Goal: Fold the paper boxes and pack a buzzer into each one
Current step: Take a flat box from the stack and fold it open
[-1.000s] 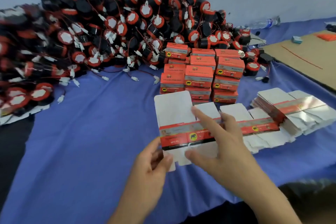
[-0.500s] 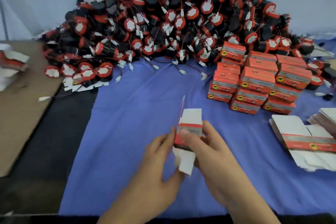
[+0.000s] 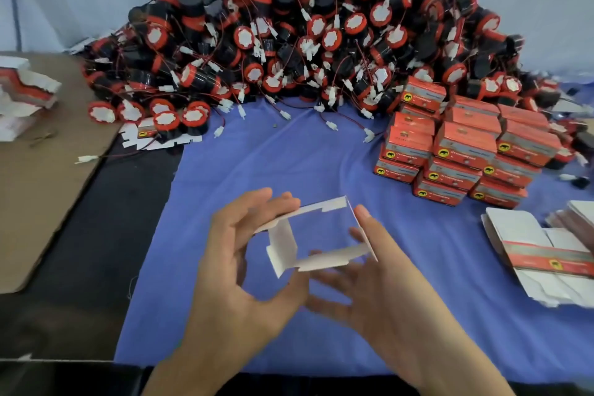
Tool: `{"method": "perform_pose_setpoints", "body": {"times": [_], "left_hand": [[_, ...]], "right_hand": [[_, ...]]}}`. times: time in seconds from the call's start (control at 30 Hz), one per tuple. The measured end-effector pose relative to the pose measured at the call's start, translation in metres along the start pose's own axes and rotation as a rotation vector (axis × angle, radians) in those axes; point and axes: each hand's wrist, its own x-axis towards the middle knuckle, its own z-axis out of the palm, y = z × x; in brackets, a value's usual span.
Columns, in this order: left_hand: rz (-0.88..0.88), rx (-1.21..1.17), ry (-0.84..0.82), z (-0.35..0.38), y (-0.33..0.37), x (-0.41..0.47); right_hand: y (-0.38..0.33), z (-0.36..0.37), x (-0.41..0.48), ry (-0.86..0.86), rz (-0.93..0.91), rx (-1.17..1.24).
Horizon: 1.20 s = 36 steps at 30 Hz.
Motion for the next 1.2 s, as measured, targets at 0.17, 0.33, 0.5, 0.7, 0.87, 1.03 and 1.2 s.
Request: {"method": "perform_pose_setpoints", "body": {"times": [0.17,0.33,0.5,0.7,0.87,1.03,1.2], "left_hand": [[-0.028,0.188,-0.226,-0.017,0.013,0.006],[0.018,0.323,-0.366,-0.032,0.033,0.014],[0.027,0.392,-0.410,-0.039,0.042,0.020],[-0.082,0.278,-0.409,-0.046,0.044,0.025],[-0.103,0.230,-0.398,-0.041,0.050,0.021],[-0.057,0.249,-0.399,-0.025,0.052,0.014],[-0.164,0.140,-0.267,-0.015,0.042,0.007]], "right_hand": [[-0.025,-0.007,-0.003,-0.031,-0.155,-0.064],[-0.040,-0.021,-0.004,-0.267,-0.139,-0.237],[-0.041,-0.024,-0.006,-0.388,-0.106,-0.354],[-0.036,-0.023,-0.010,-0.320,-0.073,-0.452],[-0.030,-0.016,-0.007,-0.190,-0.093,-0.508],[-0.028,-0.018,-0.007,-0.175,-0.067,-0.481],[-0.017,-0.017,-0.012,-0.177,-0.088,-0.443]]}}
